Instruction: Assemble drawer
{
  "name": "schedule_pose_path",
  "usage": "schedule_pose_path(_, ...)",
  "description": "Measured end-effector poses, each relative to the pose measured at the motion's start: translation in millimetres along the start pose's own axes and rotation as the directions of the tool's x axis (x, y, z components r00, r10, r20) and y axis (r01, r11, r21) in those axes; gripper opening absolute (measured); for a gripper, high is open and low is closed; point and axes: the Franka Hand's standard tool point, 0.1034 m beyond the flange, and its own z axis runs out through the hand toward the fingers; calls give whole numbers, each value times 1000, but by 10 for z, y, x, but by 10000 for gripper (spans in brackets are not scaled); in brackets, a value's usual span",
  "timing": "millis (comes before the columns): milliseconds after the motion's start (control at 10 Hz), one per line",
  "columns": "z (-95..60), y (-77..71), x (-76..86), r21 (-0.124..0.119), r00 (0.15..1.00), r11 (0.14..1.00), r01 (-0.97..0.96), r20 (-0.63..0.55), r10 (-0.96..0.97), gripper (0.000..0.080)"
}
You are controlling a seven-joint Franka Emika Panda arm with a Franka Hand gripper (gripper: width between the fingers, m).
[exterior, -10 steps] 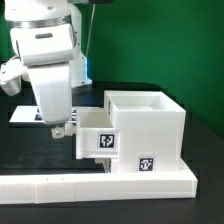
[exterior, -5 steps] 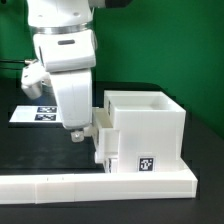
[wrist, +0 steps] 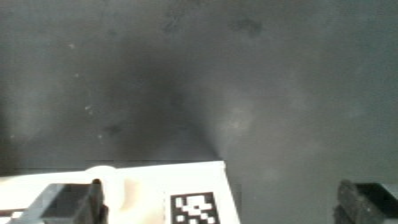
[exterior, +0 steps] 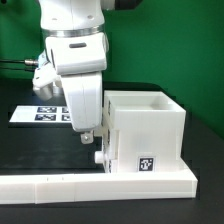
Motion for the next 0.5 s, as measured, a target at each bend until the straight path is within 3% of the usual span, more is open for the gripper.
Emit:
schedule_pose_path(200,1,-13,-24,5,1000,1000,0,2,0,649)
schedule_pose_path(500,41,-1,75,10,1000,1000,12,3,-12,649)
